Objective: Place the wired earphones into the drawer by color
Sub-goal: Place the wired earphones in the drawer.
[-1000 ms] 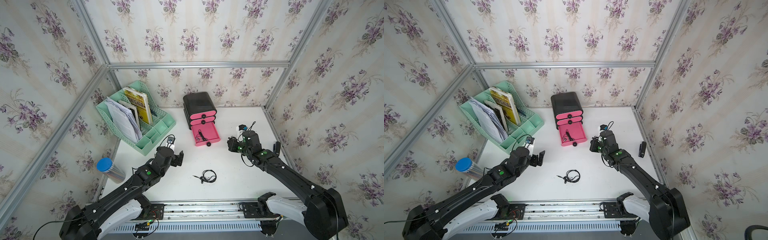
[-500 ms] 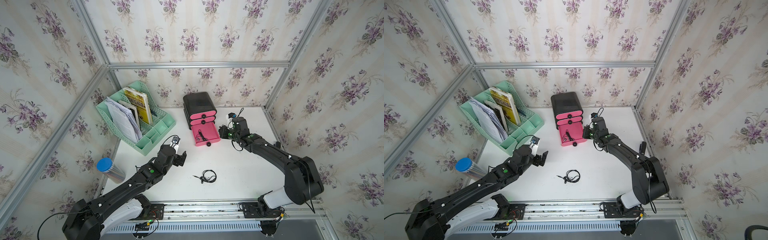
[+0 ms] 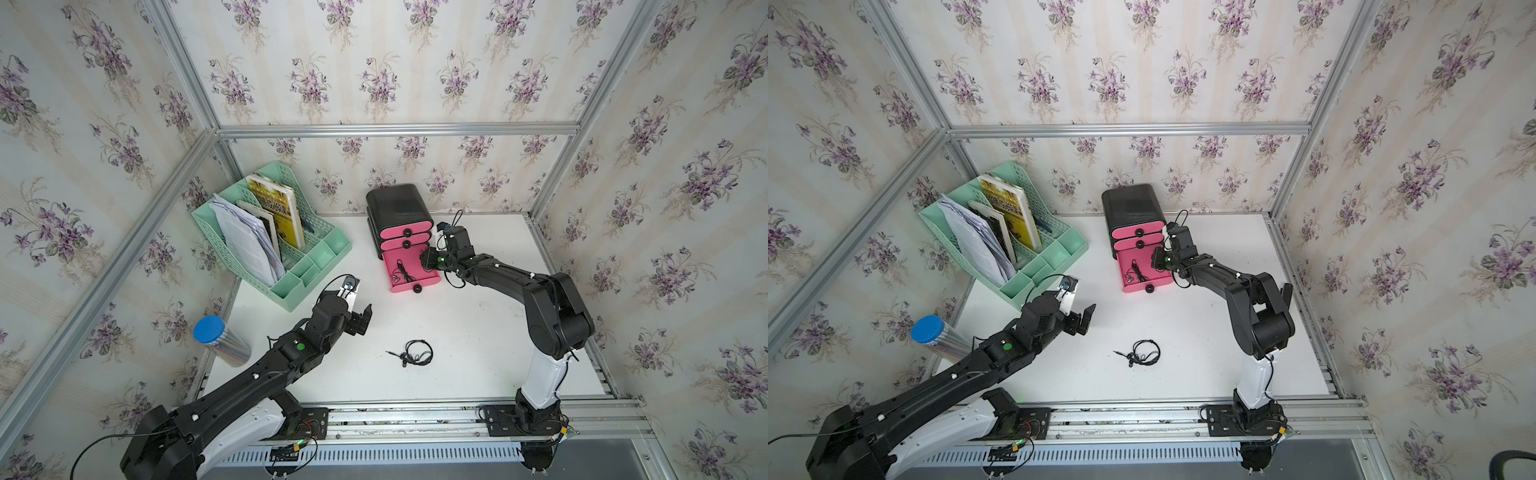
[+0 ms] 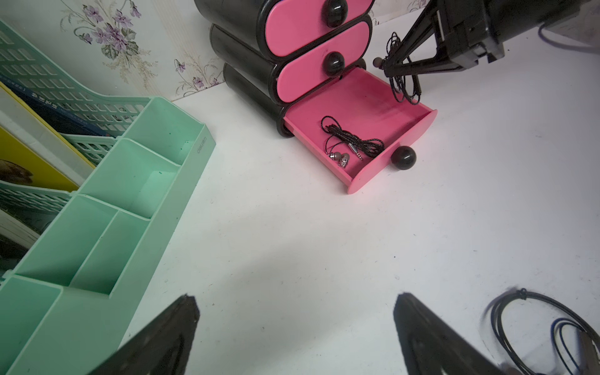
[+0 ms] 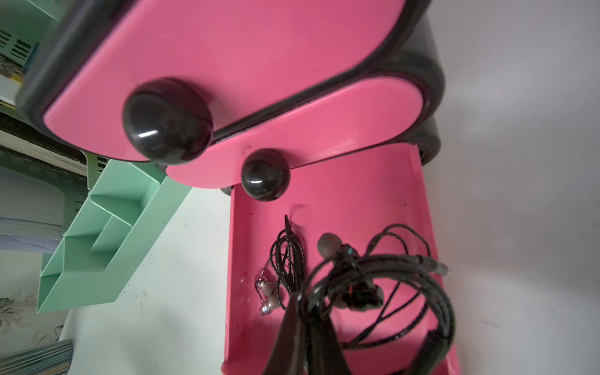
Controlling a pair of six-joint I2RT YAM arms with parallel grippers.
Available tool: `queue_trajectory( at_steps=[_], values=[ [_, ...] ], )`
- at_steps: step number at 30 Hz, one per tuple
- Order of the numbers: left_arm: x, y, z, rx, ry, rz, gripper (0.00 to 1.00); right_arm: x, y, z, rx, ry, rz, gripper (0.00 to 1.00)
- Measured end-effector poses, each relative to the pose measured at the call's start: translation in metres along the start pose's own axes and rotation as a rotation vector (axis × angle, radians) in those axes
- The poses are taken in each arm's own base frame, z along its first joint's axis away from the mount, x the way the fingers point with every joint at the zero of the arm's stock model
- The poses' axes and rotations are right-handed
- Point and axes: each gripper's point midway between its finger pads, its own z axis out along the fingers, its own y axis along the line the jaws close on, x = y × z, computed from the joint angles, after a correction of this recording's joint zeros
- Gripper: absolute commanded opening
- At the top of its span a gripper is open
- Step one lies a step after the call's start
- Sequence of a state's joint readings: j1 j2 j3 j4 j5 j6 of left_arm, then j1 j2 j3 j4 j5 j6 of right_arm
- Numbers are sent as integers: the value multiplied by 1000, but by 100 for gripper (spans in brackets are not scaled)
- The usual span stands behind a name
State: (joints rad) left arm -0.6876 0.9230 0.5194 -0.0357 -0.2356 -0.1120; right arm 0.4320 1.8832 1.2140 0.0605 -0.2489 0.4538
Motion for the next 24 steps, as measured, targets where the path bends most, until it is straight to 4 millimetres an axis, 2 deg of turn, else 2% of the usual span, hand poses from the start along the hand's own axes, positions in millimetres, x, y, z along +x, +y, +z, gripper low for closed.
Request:
queue_trajectory(
  at_steps=[9, 14, 21, 24],
  values=[
    [1, 0, 0, 0, 2, 1, 99, 11, 4, 20, -8, 37, 7, 0],
    [3, 1, -3, 0, -6, 3, 99, 12, 8, 22, -12, 39, 3, 0],
    [2, 3, -5, -3, -20, 1, 99, 18, 34, 17, -53, 40, -31, 0],
    [0, 3, -5, -4, -24, -1, 99, 21, 31, 18, -43, 42, -30, 0]
  ],
)
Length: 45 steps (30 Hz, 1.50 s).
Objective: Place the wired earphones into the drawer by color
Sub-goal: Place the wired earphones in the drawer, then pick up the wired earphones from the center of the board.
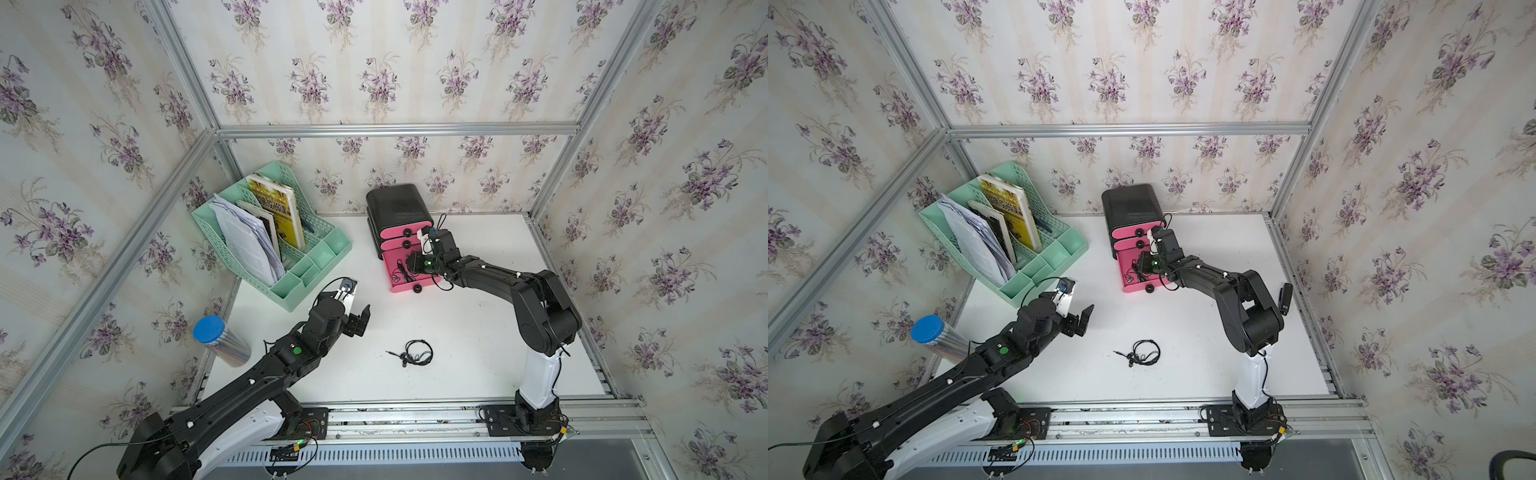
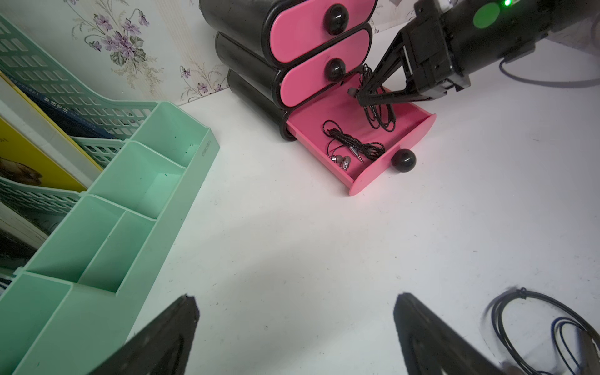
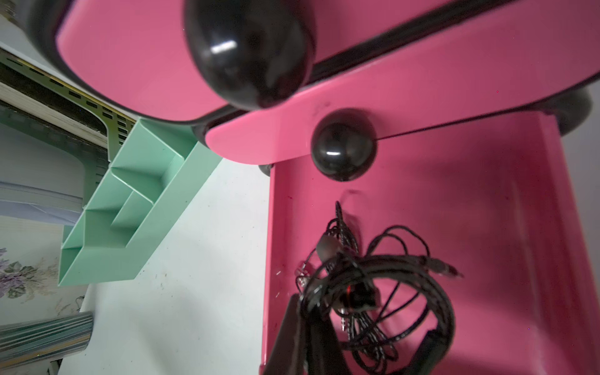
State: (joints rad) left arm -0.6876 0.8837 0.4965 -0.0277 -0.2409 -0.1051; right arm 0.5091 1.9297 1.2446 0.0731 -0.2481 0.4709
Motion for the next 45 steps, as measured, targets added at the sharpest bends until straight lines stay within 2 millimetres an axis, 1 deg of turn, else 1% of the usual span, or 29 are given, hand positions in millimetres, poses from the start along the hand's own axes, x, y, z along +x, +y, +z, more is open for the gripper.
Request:
queue_trajectory(
  at_steps=[5, 7, 11, 14, 16, 19, 21, 24, 27, 31, 32, 33, 39, 42, 45],
  values=[
    [-4, 1, -2, -1, -8, -4, 99, 4, -6, 5, 17, 7, 5, 1],
    [-7, 1, -4, 0, -19, -11, 99, 3, -7, 6, 22, 3, 4, 4],
    [-10, 0, -7, 11, -22, -25, 99, 2, -9, 8, 29, 1, 4, 27],
    [-13, -3, -10, 32, -8, -34, 99, -1, -7, 7, 28, -8, 1, 41],
    [-18, -5, -12, 45, -8, -42, 99, -4, -5, 5, 25, -14, -1, 45],
    [-26, -10, -14, 75, 6, -65, 99, -9, 1, -4, 8, -34, -6, 53],
    [-32, -14, -15, 99, 21, -82, 99, -6, 4, -12, -6, -39, -7, 63],
    [-38, -21, -15, 127, 49, -110, 99, 0, 6, -18, -21, -29, -7, 64],
    [-38, -24, -12, 136, 85, -156, 99, 7, 7, -27, -31, -24, -9, 65],
    [-33, -30, -5, 148, 138, -228, 99, 14, 11, -38, -55, -19, -29, 65],
    [-31, -32, -4, 152, 151, -248, 99, 16, 12, -42, -66, -18, -39, 69],
    [-28, -34, -2, 157, 165, -269, 99, 19, 15, -45, -79, -17, -45, 70],
    [-10, -46, 3, 169, 226, -348, 99, 34, 18, -59, -119, -6, -75, 71],
    [-6, -54, 4, 164, 240, -358, 99, 37, 19, -63, -127, -5, -76, 71],
    [-6, -64, 8, 160, 253, -349, 99, 34, 23, -68, -141, -23, -83, 71]
  ],
)
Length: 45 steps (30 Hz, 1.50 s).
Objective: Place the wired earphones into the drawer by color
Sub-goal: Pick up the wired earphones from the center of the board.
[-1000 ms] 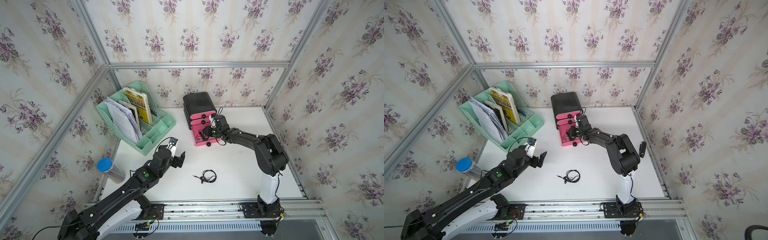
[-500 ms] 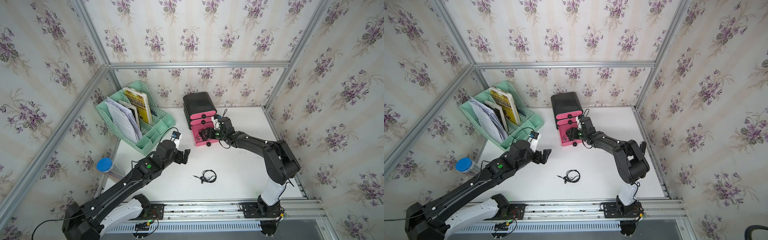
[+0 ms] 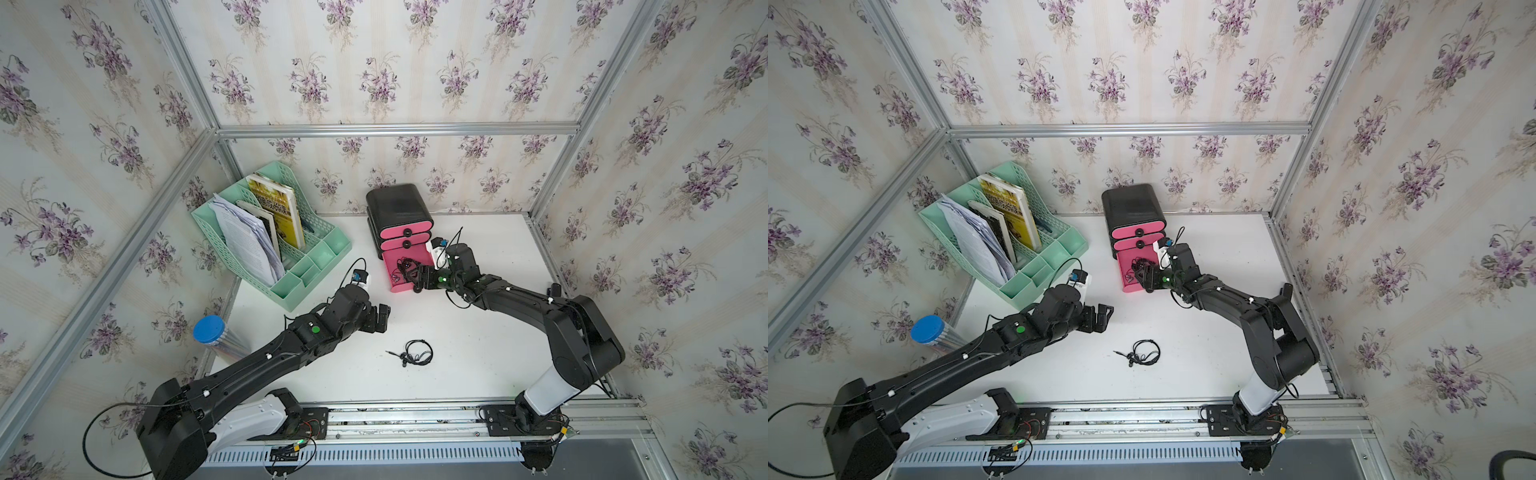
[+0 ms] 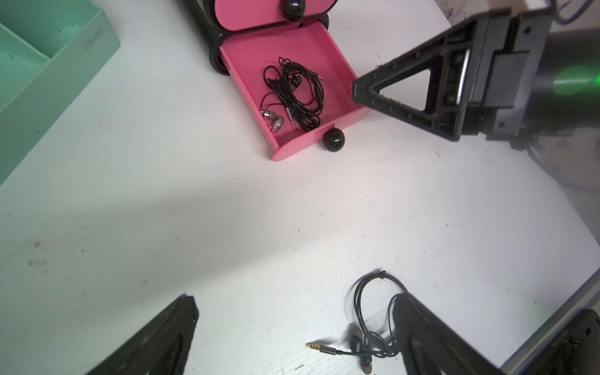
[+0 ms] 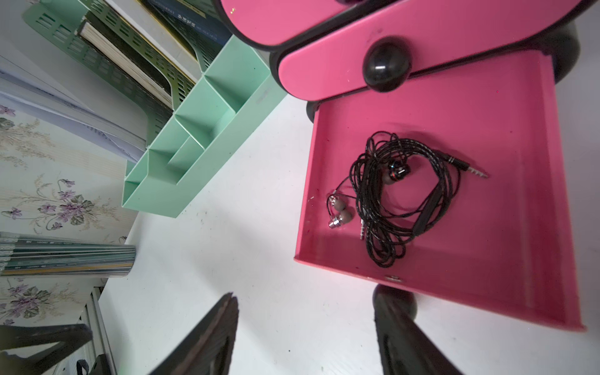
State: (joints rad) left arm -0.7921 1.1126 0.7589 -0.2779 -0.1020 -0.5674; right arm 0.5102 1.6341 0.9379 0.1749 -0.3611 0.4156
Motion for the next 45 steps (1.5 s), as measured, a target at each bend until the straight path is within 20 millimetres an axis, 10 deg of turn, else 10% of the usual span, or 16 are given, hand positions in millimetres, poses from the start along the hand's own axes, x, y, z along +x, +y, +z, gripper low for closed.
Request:
queue_trajectory(
  at_steps=[13, 23, 45],
  values=[
    [-9, -42, 31, -58, 90, 170, 99, -9, 2, -16, 22, -54, -31, 71],
    [29, -51, 67, -121, 228, 342, 94, -5, -14, -49, 141, -138, 1, 71],
    [104, -88, 81, -107, 363, 527, 89, 18, -42, -100, 319, -198, 60, 70]
  ],
)
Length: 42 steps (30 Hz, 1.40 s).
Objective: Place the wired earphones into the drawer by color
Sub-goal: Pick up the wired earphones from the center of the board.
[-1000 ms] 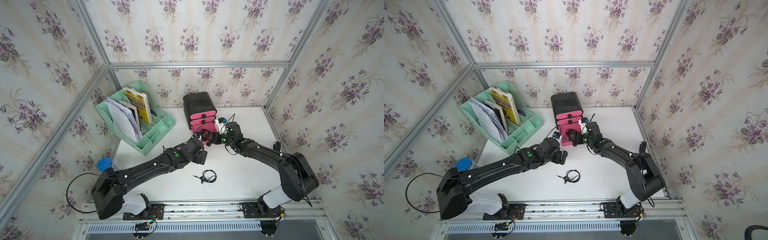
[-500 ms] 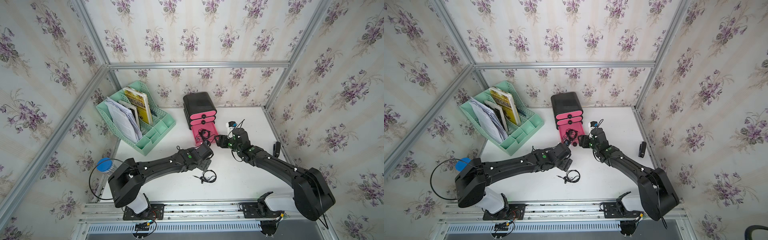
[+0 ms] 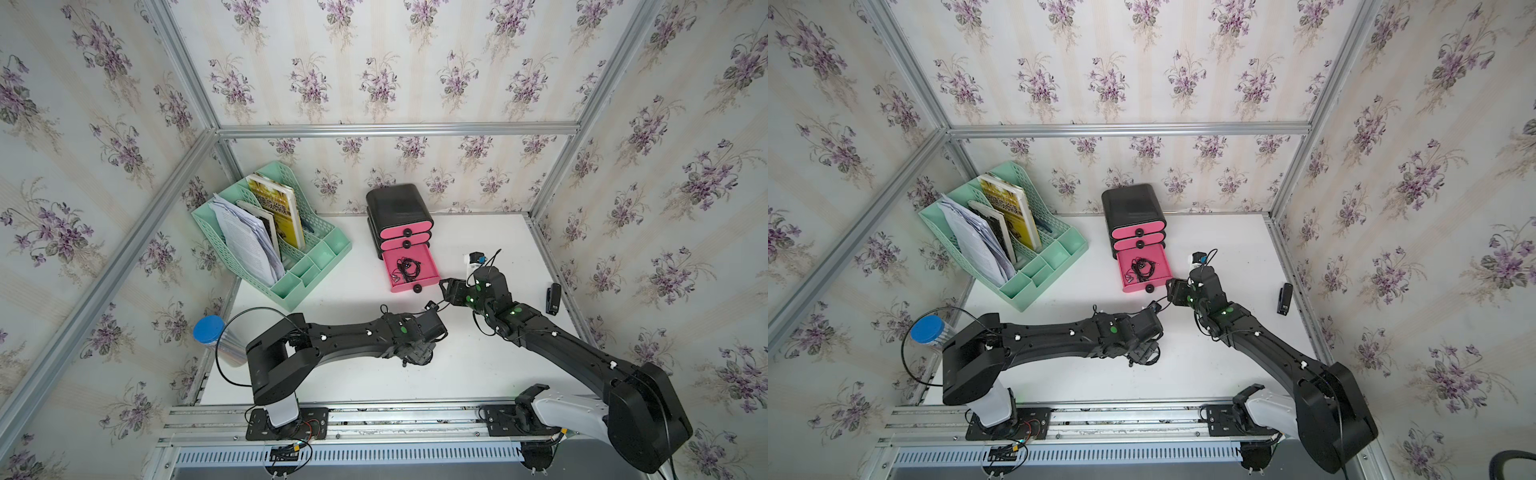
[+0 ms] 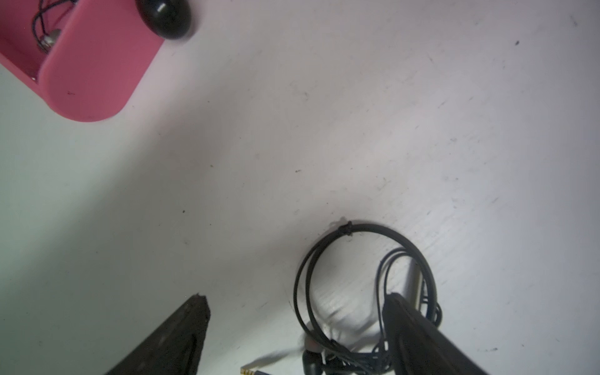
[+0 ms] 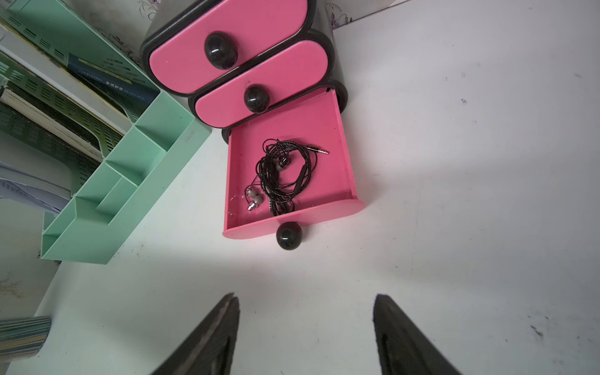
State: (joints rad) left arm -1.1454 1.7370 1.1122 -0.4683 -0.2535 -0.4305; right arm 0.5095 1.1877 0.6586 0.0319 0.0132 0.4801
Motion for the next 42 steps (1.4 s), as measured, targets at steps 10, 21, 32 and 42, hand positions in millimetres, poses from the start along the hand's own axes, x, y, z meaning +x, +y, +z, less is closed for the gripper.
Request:
queue_trajectory(
  at_steps=[10, 21, 32, 42],
  values=[
    [13, -7, 8, 6, 46, -8, 81, 5, -2, -5, -4, 3, 14, 70],
    [36, -7, 21, -19, 121, -68, 66, 17, -4, -12, -27, 13, -13, 70],
    [37, -9, 28, -16, 140, -86, 38, 16, -4, -17, -39, -9, -35, 70],
    [42, -1, 27, -6, 158, -112, 16, 17, -4, -21, -51, -23, -35, 70]
  ],
)
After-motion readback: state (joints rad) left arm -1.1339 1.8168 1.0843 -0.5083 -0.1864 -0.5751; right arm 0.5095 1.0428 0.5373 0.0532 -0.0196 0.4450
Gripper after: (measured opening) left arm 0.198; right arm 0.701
